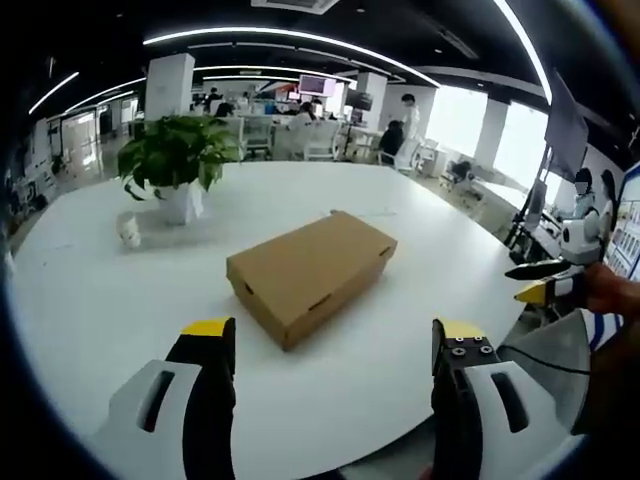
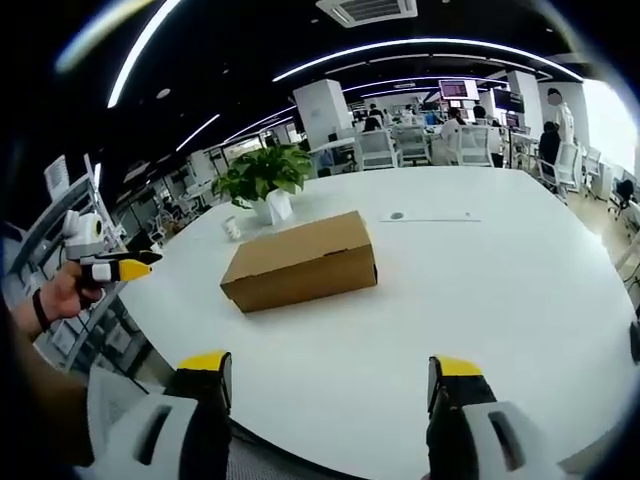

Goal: Operate the shoe box by opening the lid, removing the specified soft item, and placing it in the target area until the item is outside and the box remains undamaged.

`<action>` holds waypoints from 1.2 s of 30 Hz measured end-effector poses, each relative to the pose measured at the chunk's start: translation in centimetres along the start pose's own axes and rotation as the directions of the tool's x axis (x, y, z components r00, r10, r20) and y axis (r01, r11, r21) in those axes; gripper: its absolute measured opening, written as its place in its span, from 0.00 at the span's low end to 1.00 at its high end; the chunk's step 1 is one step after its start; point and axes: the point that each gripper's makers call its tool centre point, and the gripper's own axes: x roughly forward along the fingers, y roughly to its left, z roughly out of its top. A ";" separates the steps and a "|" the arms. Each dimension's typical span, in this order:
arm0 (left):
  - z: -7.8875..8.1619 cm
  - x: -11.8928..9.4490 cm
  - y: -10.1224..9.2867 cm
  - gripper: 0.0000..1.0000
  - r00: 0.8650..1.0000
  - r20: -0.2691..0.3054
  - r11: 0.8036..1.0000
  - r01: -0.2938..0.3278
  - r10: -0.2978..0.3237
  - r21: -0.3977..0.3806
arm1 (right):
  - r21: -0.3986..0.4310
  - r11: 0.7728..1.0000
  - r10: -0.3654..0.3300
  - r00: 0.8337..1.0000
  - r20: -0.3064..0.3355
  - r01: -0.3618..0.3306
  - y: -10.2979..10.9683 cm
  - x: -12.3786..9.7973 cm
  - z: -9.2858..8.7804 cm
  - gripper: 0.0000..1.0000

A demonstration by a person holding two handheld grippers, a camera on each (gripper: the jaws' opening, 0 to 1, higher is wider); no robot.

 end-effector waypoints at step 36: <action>-1.0 1.5 -1.9 0.79 0.999 -0.029 0.999 0.040 -0.040 -0.008 | 0.006 1.000 0.005 0.998 -0.055 -0.005 0.3 0.0 -2.6 0.79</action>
